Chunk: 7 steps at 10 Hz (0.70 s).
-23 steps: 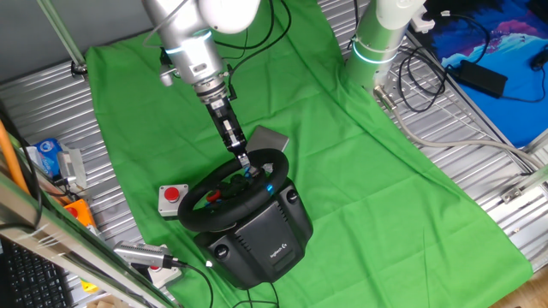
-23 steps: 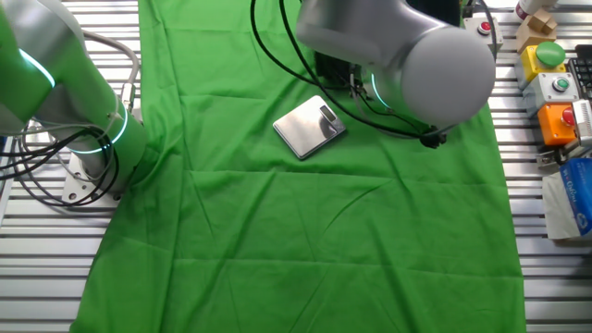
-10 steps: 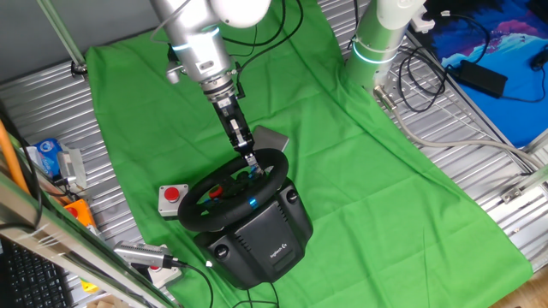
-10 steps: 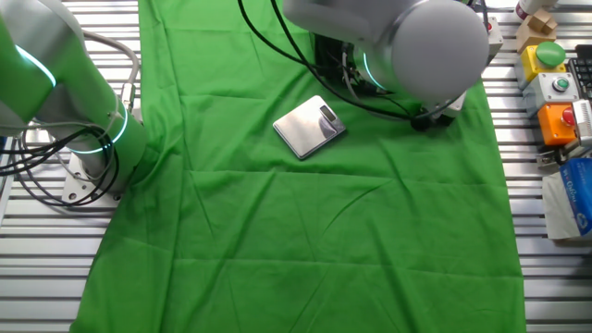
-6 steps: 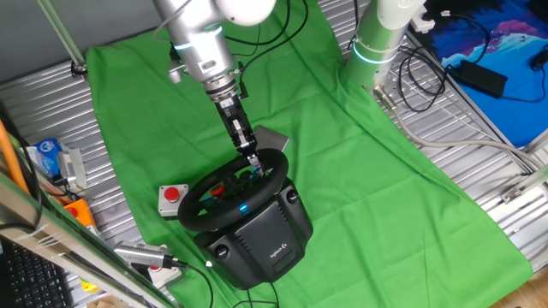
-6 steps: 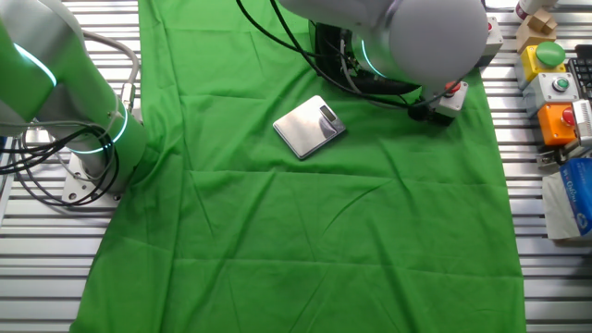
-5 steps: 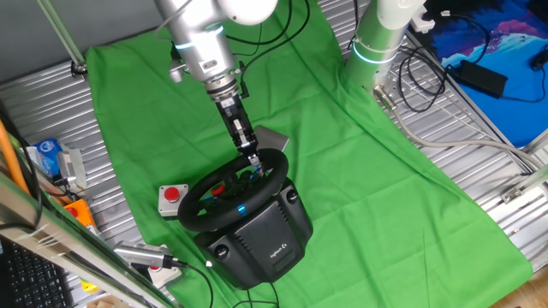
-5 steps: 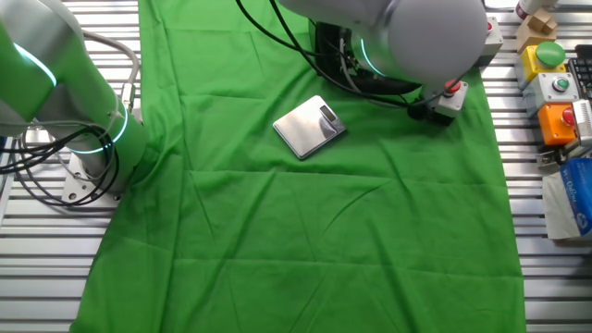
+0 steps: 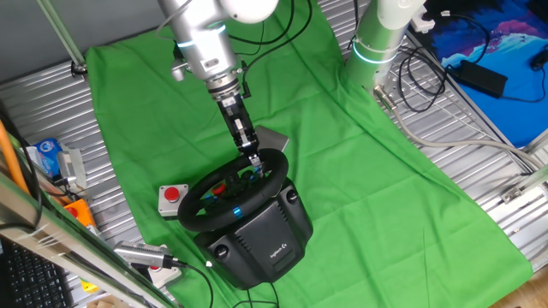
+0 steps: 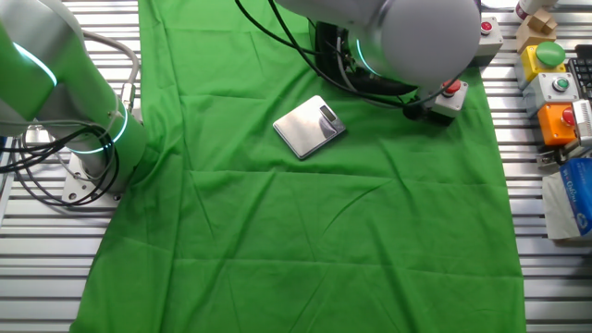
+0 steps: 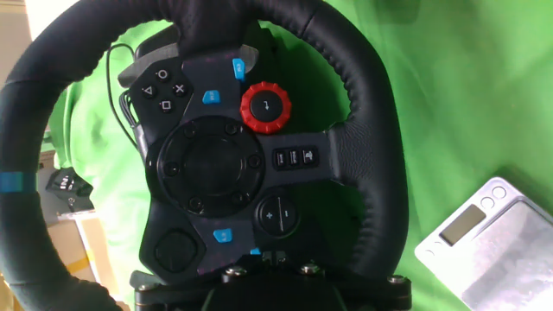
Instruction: Rotate the steering wheel 90 degrees clockwise
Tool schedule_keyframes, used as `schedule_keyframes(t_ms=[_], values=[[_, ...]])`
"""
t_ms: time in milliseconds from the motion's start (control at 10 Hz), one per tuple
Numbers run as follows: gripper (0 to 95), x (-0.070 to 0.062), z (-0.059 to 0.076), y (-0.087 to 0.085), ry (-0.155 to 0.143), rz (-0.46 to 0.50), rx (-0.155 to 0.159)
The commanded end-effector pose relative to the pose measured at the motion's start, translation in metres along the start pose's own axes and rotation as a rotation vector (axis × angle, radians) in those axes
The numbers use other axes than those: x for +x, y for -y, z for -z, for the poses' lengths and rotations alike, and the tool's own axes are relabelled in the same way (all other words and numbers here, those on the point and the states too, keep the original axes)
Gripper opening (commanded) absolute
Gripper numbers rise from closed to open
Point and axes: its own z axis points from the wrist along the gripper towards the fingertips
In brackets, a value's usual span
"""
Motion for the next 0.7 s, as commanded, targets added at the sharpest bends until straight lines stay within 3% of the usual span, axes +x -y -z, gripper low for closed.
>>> schedule_keyframes(t_ms=[100,700], values=[[0.0,-0.0001,0.0001,-0.0011,0.006,0.002,-0.013],[0.0,0.0011,0.0005,-0.0037,0.021,0.002,-0.041]])
